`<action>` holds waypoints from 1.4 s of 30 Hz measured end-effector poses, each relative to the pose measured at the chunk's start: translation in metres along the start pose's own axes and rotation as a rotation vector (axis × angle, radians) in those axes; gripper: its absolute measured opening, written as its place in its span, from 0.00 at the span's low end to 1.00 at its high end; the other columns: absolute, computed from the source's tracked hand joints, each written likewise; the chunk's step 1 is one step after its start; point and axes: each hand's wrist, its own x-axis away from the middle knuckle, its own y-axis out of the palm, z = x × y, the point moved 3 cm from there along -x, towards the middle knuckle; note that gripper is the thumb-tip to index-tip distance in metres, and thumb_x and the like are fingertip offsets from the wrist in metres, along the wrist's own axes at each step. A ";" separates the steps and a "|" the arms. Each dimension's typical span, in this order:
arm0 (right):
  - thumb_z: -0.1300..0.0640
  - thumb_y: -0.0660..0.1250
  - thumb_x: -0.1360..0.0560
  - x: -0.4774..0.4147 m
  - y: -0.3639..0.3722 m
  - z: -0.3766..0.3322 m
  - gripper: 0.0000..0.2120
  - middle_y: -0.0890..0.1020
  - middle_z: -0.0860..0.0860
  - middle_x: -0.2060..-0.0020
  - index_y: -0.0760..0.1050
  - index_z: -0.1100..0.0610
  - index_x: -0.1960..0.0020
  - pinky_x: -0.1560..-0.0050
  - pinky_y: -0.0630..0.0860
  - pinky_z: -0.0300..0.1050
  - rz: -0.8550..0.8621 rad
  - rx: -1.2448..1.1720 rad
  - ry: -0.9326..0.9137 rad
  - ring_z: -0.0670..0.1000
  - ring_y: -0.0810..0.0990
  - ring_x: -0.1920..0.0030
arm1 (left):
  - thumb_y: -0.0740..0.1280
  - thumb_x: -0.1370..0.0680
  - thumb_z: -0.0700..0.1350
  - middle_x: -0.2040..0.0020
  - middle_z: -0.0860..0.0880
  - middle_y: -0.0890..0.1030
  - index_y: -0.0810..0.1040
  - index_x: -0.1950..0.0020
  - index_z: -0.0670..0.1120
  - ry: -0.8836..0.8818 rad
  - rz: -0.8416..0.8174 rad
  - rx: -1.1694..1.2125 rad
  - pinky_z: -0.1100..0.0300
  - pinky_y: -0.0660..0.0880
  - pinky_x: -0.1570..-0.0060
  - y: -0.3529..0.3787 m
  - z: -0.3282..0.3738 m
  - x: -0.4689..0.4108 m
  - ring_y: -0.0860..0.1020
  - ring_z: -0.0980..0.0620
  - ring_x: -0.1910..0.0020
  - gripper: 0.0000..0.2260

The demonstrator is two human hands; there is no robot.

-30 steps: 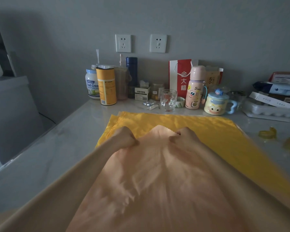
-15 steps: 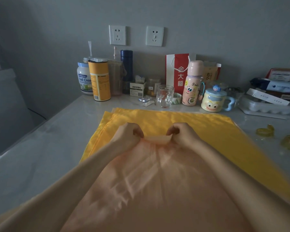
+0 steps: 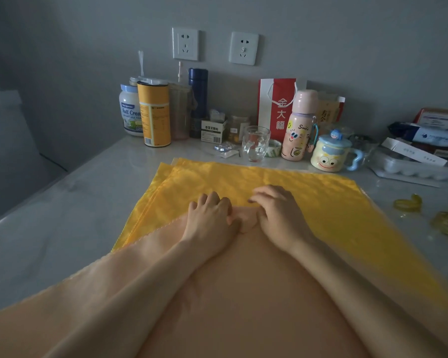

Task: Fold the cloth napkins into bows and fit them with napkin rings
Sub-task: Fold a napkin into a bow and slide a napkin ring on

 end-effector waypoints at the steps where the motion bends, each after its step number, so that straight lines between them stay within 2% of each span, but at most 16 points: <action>1: 0.66 0.59 0.28 0.002 0.003 -0.007 0.15 0.79 0.55 0.44 0.80 0.61 0.46 0.40 0.66 0.46 -0.058 -0.030 -0.030 0.58 0.75 0.41 | 0.59 0.22 0.56 0.41 0.50 0.71 0.74 0.43 0.49 0.022 0.028 -0.024 0.56 0.61 0.42 -0.001 0.001 0.001 0.66 0.48 0.38 0.14; 5: 0.60 0.56 0.23 0.009 0.017 -0.020 0.14 0.78 0.51 0.41 0.75 0.55 0.41 0.42 0.63 0.42 -0.280 -0.119 -0.056 0.53 0.73 0.39 | 0.56 0.21 0.51 0.41 0.51 0.75 0.75 0.42 0.48 0.077 0.067 -0.050 0.58 0.62 0.43 -0.002 0.003 0.004 0.70 0.50 0.39 0.14; 9: 0.47 0.54 0.23 0.009 0.017 -0.008 0.17 0.82 0.48 0.50 0.79 0.52 0.49 0.43 0.72 0.51 -0.284 -0.191 0.019 0.53 0.78 0.46 | 0.58 0.21 0.49 0.41 0.51 0.77 0.77 0.43 0.48 0.048 0.072 -0.001 0.59 0.64 0.44 -0.003 -0.003 0.002 0.72 0.50 0.40 0.12; 12: 0.51 0.61 0.22 0.007 0.012 0.003 0.12 0.80 0.51 0.42 0.79 0.53 0.43 0.36 0.68 0.49 -0.239 -0.134 0.133 0.52 0.76 0.38 | 0.57 0.20 0.49 0.38 0.52 0.74 0.76 0.40 0.48 0.047 0.032 0.048 0.58 0.63 0.42 -0.003 -0.006 0.003 0.69 0.50 0.37 0.13; 15: 0.55 0.64 0.24 0.004 0.012 0.006 0.19 0.79 0.53 0.40 0.72 0.54 0.34 0.35 0.66 0.50 -0.246 -0.106 0.193 0.54 0.75 0.38 | 0.57 0.20 0.49 0.32 0.53 0.70 0.74 0.36 0.50 0.065 0.000 0.051 0.57 0.59 0.37 -0.001 -0.007 0.005 0.63 0.51 0.32 0.14; 17: 0.56 0.65 0.26 0.001 0.013 0.005 0.21 0.78 0.53 0.41 0.70 0.53 0.33 0.35 0.65 0.49 -0.246 -0.100 0.189 0.54 0.74 0.38 | 0.57 0.20 0.49 0.29 0.53 0.66 0.74 0.36 0.50 0.047 -0.005 0.080 0.56 0.55 0.34 -0.001 -0.008 0.005 0.59 0.52 0.28 0.15; 21: 0.54 0.66 0.29 0.000 0.009 0.001 0.12 0.78 0.50 0.53 0.77 0.52 0.46 0.45 0.62 0.46 -0.113 -0.059 0.142 0.53 0.75 0.47 | 0.56 0.20 0.48 0.31 0.53 0.69 0.71 0.34 0.49 0.027 0.022 0.125 0.53 0.53 0.32 -0.001 -0.009 0.005 0.60 0.52 0.29 0.15; 23: 0.59 0.68 0.31 0.002 0.008 -0.005 0.06 0.76 0.50 0.57 0.77 0.54 0.53 0.48 0.65 0.48 -0.090 -0.066 0.098 0.56 0.76 0.52 | 0.56 0.19 0.47 0.35 0.52 0.74 0.69 0.33 0.49 0.017 0.076 0.191 0.51 0.55 0.32 -0.003 -0.008 0.005 0.64 0.51 0.30 0.15; 25: 0.66 0.65 0.34 0.005 0.008 -0.008 0.08 0.74 0.51 0.58 0.75 0.55 0.57 0.51 0.67 0.49 -0.083 -0.090 0.063 0.58 0.76 0.54 | 0.55 0.18 0.48 0.38 0.52 0.77 0.70 0.34 0.49 0.003 0.137 0.228 0.52 0.57 0.35 -0.007 -0.007 0.006 0.68 0.50 0.34 0.14; 29: 0.66 0.63 0.32 0.008 0.005 -0.009 0.09 0.70 0.48 0.57 0.72 0.53 0.57 0.49 0.60 0.46 -0.154 0.010 0.074 0.55 0.73 0.49 | 0.57 0.19 0.49 0.45 0.53 0.79 0.76 0.42 0.49 -0.016 0.227 0.251 0.57 0.61 0.44 -0.013 -0.008 0.009 0.72 0.50 0.41 0.11; 32: 0.62 0.63 0.30 0.009 0.005 -0.009 0.06 0.73 0.49 0.54 0.76 0.54 0.56 0.46 0.59 0.45 -0.228 0.091 0.085 0.53 0.71 0.46 | 0.60 0.21 0.50 0.44 0.52 0.75 0.78 0.44 0.51 0.017 0.159 0.157 0.58 0.60 0.44 -0.011 -0.007 0.010 0.68 0.50 0.40 0.10; 35: 0.62 0.61 0.28 0.008 0.001 -0.010 0.08 0.75 0.50 0.57 0.79 0.57 0.57 0.43 0.63 0.46 -0.185 0.028 0.147 0.53 0.74 0.48 | 0.60 0.22 0.49 0.43 0.52 0.74 0.77 0.42 0.52 0.080 0.081 0.091 0.59 0.61 0.45 -0.008 -0.007 0.008 0.67 0.50 0.39 0.11; 37: 0.60 0.61 0.25 0.007 0.001 -0.009 0.08 0.78 0.52 0.54 0.79 0.58 0.52 0.41 0.65 0.48 -0.112 0.023 0.121 0.55 0.75 0.45 | 0.60 0.21 0.48 0.42 0.51 0.74 0.76 0.40 0.52 0.113 0.052 0.100 0.59 0.63 0.44 -0.006 -0.005 0.007 0.69 0.49 0.39 0.11; 38: 0.60 0.60 0.23 0.007 0.004 -0.010 0.11 0.79 0.54 0.47 0.77 0.57 0.44 0.38 0.64 0.47 -0.119 0.025 0.074 0.56 0.73 0.40 | 0.59 0.21 0.48 0.41 0.51 0.73 0.75 0.39 0.52 0.126 0.049 0.090 0.59 0.62 0.44 -0.006 -0.005 0.007 0.68 0.50 0.39 0.12; 40: 0.54 0.55 0.20 0.009 0.015 -0.014 0.18 0.73 0.56 0.34 0.69 0.57 0.32 0.33 0.60 0.46 -0.247 -0.024 -0.007 0.56 0.66 0.31 | 0.57 0.20 0.49 0.38 0.52 0.71 0.72 0.35 0.52 0.142 0.043 0.054 0.58 0.60 0.41 -0.003 -0.004 0.008 0.66 0.50 0.37 0.14; 42: 0.44 0.46 0.21 0.010 0.029 -0.013 0.25 0.70 0.54 0.32 0.65 0.55 0.30 0.33 0.60 0.48 -0.381 -0.040 -0.040 0.55 0.64 0.30 | 0.55 0.19 0.49 0.37 0.52 0.71 0.72 0.36 0.51 0.141 0.003 0.048 0.57 0.60 0.38 0.001 -0.005 0.008 0.66 0.50 0.36 0.14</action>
